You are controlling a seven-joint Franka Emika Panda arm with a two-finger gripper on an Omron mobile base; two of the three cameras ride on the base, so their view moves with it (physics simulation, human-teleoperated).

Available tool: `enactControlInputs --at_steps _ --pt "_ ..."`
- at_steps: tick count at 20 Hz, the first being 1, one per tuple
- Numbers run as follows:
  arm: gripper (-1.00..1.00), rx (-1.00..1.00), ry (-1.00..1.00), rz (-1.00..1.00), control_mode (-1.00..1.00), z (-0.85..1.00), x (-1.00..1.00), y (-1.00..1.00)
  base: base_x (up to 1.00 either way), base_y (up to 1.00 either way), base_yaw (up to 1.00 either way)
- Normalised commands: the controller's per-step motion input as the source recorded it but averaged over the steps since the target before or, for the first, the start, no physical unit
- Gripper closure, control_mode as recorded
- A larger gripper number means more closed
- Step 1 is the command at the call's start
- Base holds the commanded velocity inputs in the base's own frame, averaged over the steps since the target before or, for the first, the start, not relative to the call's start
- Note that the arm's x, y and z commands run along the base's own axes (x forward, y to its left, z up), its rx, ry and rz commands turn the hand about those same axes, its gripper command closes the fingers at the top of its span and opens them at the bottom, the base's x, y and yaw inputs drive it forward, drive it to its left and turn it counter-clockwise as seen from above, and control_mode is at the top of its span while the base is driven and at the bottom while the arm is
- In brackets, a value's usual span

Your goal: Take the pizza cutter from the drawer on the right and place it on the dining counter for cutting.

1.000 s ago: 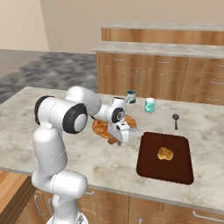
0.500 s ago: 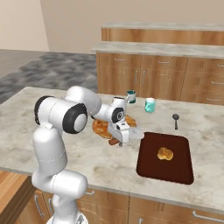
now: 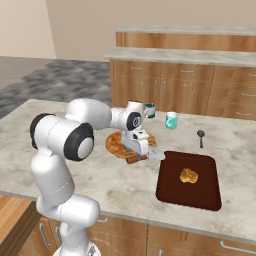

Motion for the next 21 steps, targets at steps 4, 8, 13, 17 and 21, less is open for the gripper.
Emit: enactControlInputs --at_steps 4,8,13,17,21 --pt "-1.0 0.0 0.0 0.1 -1.0 0.89 -0.48 0.24 0.0 0.0 0.0" --pt "-1.0 0.0 0.02 0.16 -1.0 0.83 -0.67 0.58 0.0 0.0 0.0" --pt "-1.0 0.0 0.08 0.2 -1.0 0.64 -0.61 0.41 0.0 0.0 0.0" --pt "-1.0 0.0 0.09 0.23 -1.0 0.66 -0.69 0.1 0.0 0.0 0.0" --pt "-1.0 0.01 0.09 0.2 -1.0 0.45 -0.73 0.0 0.0 0.0 0.0"
